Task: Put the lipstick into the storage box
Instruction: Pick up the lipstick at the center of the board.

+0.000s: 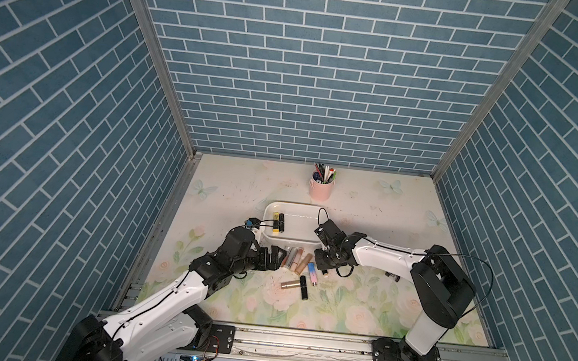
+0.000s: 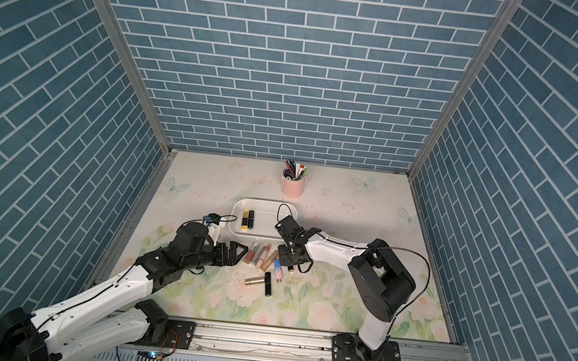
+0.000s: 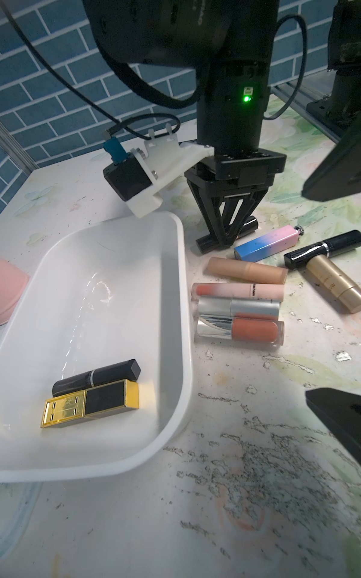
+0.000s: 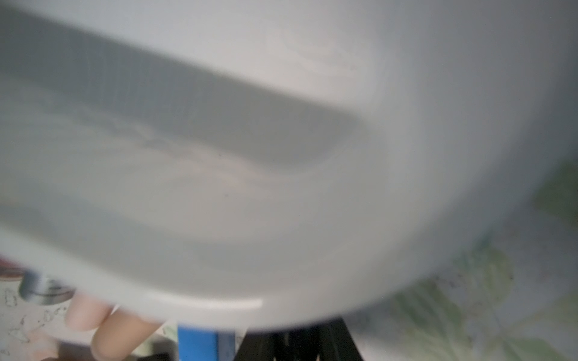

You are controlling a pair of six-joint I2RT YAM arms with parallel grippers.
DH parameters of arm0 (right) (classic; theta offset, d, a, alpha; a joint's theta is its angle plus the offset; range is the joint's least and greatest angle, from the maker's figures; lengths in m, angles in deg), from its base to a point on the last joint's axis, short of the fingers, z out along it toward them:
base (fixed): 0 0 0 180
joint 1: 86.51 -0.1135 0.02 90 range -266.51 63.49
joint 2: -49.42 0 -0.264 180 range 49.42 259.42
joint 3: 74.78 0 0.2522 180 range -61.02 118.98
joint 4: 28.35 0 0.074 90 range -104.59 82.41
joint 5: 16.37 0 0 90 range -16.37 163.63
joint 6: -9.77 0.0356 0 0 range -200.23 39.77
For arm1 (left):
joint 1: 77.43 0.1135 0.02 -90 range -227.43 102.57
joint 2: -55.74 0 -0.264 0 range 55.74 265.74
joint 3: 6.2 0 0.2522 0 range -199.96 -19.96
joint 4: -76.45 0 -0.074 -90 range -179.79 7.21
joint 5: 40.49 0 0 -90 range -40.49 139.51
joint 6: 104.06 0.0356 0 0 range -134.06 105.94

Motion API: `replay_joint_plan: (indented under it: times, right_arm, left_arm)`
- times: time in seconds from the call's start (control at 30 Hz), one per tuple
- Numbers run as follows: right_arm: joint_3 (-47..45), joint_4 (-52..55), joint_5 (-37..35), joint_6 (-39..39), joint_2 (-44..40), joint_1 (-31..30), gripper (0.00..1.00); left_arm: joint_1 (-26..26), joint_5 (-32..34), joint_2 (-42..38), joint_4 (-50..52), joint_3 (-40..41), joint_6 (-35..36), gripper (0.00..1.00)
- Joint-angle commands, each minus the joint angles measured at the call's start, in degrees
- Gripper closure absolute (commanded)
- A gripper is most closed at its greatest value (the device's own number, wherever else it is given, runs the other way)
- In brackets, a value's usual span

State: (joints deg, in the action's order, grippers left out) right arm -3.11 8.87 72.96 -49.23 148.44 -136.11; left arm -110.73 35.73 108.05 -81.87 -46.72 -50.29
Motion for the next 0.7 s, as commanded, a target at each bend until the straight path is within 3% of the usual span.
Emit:
replay_joint_plan:
  times: [0.0, 0.3, 0.5, 0.67]
  right_arm:
    - [-1.23, 3.01, -1.43, -0.59, -4.56, 0.12, 0.85]
    - [-5.43, 5.80, 1.38, -0.80, -17.00, 4.50, 0.86]
    - [-3.37, 3.39, 10.55, -2.00, -23.98, 9.25, 0.86]
    - [-0.43, -2.41, 19.85, -0.25, -24.44, 12.43, 0.86]
  left_arm:
    - [-0.21, 0.60, 0.22, -1.37, -1.32, 0.11, 0.00]
    - [-0.19, 0.19, 3.33, -5.00, -4.05, -1.19, 0.00]
    - [-0.19, 0.53, 4.99, -5.88, -6.39, -0.88, 0.00]
    - [-0.19, 2.56, 4.44, -4.82, -8.62, 0.20, 0.00]
